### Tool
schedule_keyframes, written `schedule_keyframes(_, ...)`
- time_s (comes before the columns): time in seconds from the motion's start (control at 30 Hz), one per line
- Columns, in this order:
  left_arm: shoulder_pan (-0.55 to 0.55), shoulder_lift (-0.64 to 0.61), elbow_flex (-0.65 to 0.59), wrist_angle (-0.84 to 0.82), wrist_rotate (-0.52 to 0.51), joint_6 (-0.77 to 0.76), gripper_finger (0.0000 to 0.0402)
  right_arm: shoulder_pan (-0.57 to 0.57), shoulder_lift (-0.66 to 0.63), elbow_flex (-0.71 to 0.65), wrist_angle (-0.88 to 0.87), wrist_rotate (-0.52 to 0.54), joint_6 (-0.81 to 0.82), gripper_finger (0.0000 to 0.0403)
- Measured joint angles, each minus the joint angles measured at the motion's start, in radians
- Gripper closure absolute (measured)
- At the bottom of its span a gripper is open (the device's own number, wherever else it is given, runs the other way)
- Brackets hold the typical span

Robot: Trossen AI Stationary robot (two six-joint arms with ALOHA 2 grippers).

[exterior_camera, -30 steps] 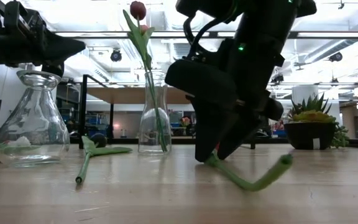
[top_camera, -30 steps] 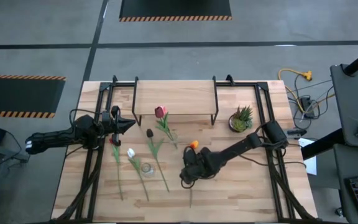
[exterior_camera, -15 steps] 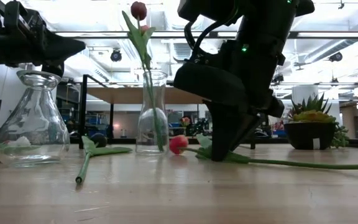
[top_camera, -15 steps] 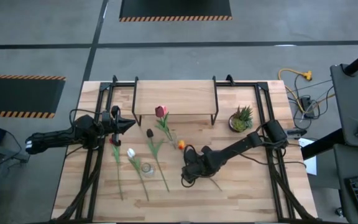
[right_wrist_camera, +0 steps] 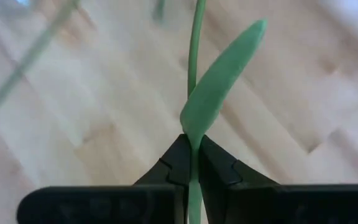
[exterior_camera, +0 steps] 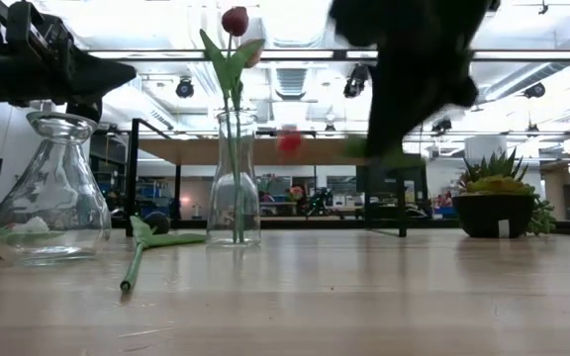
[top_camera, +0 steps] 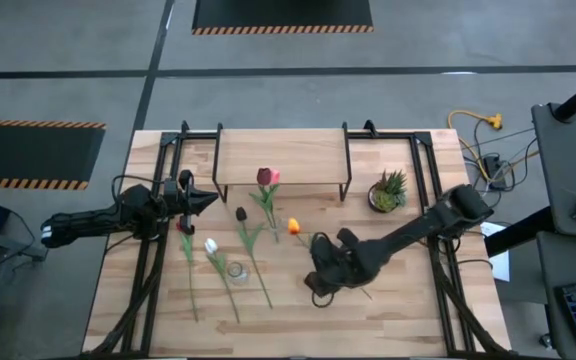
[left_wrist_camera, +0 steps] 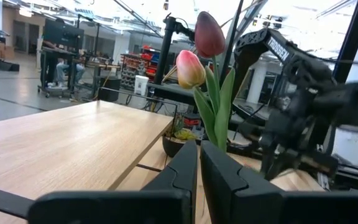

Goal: Pick and place flowers into a vace then onto a shelf
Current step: Put the yellow flower into the top transparent vase

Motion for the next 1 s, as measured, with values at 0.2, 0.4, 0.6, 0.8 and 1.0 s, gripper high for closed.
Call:
schedule_keyframes(0.2,0.0,0.0,0.0,0.0,0.0,0.0,0.0398,0.003,-0.08,0.0,0.102,0.104,-0.153,0.039)
schedule_keyframes(0.4,0.0,0.0,0.0,0.0,0.0,0.0,0.0398,0.0,-0.146,0.0,0.361,0.087,-0.489,0.039)
schedule_keyframes(0.6,0.0,0.0,0.0,0.0,0.0,0.0,0.0398,-0.007,-0.168,0.0,0.71,0.086,-0.883,0.039)
schedule_keyframes(0.8,0.0,0.0,0.0,0.0,0.0,0.0,0.0398,-0.069,-0.127,0.0,1.104,0.092,-1.146,0.039)
schedule_keyframes(1.0,0.0,0.0,0.0,0.0,0.0,0.0,0.0398,-0.17,-0.06,-0.001,1.338,0.079,-1.243,0.039)
